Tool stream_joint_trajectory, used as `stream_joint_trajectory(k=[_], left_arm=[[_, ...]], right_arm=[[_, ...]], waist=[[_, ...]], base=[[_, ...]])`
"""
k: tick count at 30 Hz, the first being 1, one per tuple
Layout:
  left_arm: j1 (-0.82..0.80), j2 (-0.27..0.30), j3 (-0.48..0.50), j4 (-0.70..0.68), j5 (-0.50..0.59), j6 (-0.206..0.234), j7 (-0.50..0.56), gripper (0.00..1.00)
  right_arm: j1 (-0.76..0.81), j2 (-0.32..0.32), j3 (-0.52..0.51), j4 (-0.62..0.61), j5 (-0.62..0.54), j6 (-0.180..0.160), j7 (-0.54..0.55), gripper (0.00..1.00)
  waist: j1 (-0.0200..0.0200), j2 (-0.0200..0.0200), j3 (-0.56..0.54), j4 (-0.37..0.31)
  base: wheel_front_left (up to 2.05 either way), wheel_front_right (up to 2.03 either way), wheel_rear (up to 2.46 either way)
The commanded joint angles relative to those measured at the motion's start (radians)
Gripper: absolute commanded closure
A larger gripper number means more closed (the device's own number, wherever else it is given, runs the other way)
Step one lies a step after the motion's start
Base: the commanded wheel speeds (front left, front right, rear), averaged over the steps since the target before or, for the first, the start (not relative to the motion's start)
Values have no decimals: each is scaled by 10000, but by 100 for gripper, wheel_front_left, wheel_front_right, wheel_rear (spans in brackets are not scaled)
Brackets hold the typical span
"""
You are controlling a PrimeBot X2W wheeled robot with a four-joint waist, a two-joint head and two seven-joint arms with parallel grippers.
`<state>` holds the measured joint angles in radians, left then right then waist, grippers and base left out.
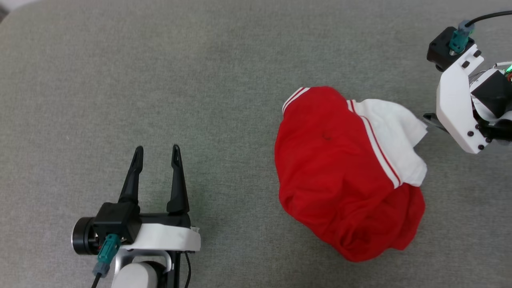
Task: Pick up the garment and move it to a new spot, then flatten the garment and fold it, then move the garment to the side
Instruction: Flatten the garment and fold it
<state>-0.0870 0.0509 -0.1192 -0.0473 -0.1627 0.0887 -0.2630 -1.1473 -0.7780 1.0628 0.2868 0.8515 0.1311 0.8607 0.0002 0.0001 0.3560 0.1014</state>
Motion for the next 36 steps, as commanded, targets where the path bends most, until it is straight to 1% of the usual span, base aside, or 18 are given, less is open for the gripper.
stream_joint_trajectory(k=[1,4,9,14,15,16,20,24,26,30,33,36], left_arm=[[-236,-13,-49,-79,-59,62,-26,0],[-458,-13,-168,-132,-121,90,-26,0],[-691,-13,-287,-182,-210,181,-26,0],[-755,-13,-321,-76,-223,220,-26,0],[-735,-13,-305,-58,-201,222,-26,0],[-707,-12,-287,-30,-174,223,-26,0],[-540,-13,-281,26,-121,262,-26,0],[-254,-10,-280,104,-93,309,-26,0],[-76,-10,-242,119,-66,332,-26,0],[353,-11,-131,102,-7,326,-26,0],[632,-11,-55,71,4,322,-26,0],[824,-12,42,14,24,343,-26,0]], right_arm=[[-274,85,201,295,189,-7,246,0],[-375,288,524,637,534,-7,471,0],[143,419,1209,1033,917,-5,502,0],[346,642,1389,1400,1157,-8,-72,0],[285,668,1448,1406,1104,-8,-189,60],[206,694,1471,1388,1084,-7,-356,100],[-83,566,1486,1345,1132,-5,-1016,100],[-251,246,1469,988,1304,-5,-1936,100],[-199,-23,1499,660,1449,-5,-2389,100],[126,-839,1354,-205,1838,-5,-3167,100],[612,-1645,1096,-740,2232,-7,-3603,100],[1347,-2474,836,-995,2599,-7,-3848,100]], waist=[[-2,-1,492,287],[-2,-1,845,457],[-2,-1,1173,648],[-2,-1,1176,714],[-2,-1,1125,706],[-2,-1,1062,693],[-2,-1,627,611],[-2,-1,-12,469],[-2,-1,-360,374],[-2,-1,-944,118],[-2,-1,-1264,-80],[-2,-1,-1431,-284]], base=[[0,0,0],[0,0,0],[0,0,0],[0,0,0],[0,0,0],[0,0,0],[0,0,0],[0,0,0],[0,0,0],[0,0,0],[0,0,0],[0,0,0]])
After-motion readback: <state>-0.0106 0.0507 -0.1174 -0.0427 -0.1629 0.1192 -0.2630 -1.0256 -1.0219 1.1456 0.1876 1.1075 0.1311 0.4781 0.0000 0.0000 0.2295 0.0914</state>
